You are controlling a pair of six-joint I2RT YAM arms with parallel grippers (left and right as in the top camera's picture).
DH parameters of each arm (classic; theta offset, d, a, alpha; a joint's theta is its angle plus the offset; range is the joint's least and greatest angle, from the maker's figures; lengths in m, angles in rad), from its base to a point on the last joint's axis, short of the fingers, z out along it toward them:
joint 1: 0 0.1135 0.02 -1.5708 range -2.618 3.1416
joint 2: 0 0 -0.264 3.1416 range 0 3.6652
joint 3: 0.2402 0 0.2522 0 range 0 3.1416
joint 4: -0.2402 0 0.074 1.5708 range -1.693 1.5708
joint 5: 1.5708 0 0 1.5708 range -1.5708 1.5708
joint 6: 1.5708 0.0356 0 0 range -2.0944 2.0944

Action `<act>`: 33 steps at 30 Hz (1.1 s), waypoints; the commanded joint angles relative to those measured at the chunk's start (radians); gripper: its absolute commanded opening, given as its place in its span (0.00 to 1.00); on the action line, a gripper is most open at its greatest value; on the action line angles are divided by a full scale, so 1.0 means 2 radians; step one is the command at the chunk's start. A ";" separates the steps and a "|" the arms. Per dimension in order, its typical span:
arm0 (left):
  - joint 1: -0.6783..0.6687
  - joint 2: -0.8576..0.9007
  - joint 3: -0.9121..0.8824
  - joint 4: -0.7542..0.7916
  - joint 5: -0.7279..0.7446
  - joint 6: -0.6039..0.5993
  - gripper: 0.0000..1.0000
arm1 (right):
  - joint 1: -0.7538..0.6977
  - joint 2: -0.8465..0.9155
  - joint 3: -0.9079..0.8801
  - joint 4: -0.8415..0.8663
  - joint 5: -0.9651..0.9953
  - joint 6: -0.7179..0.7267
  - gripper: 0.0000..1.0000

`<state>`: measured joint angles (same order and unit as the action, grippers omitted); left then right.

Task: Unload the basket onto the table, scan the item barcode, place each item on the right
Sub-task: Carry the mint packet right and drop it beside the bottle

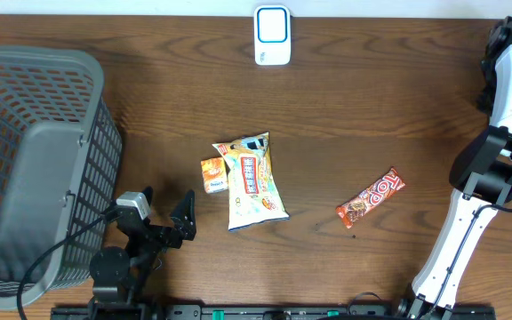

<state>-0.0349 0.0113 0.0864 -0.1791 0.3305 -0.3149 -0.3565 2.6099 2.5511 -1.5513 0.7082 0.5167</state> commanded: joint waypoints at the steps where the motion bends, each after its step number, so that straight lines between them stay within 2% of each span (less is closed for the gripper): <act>1: -0.001 0.001 -0.007 -0.003 -0.003 -0.002 0.98 | 0.002 -0.002 0.001 -0.008 0.022 0.050 0.88; 3: -0.001 0.001 -0.007 -0.003 -0.003 -0.002 0.98 | 0.003 -0.002 0.004 -0.014 0.021 0.050 0.99; 7: -0.001 0.001 -0.007 -0.003 -0.003 -0.002 0.98 | 0.018 -0.008 0.017 -0.037 0.015 0.050 0.99; 12: -0.001 0.001 -0.007 -0.003 -0.003 -0.002 0.98 | 0.059 -0.045 0.018 -0.038 -0.048 0.050 0.99; 15: -0.001 0.001 -0.007 -0.003 -0.003 -0.002 0.97 | 0.099 -0.075 0.018 -0.039 -0.080 0.045 0.99; 26: -0.001 0.001 -0.007 -0.003 -0.003 -0.002 0.98 | 0.267 -0.201 0.018 -0.074 -0.086 0.024 0.99; 33: -0.001 0.001 -0.007 -0.003 -0.003 -0.002 0.98 | 0.321 -0.294 0.000 -0.074 -0.180 -0.010 0.99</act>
<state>-0.0349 0.0113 0.0864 -0.1791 0.3309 -0.3149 0.2733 2.1044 2.5683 -1.6936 0.4328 0.5301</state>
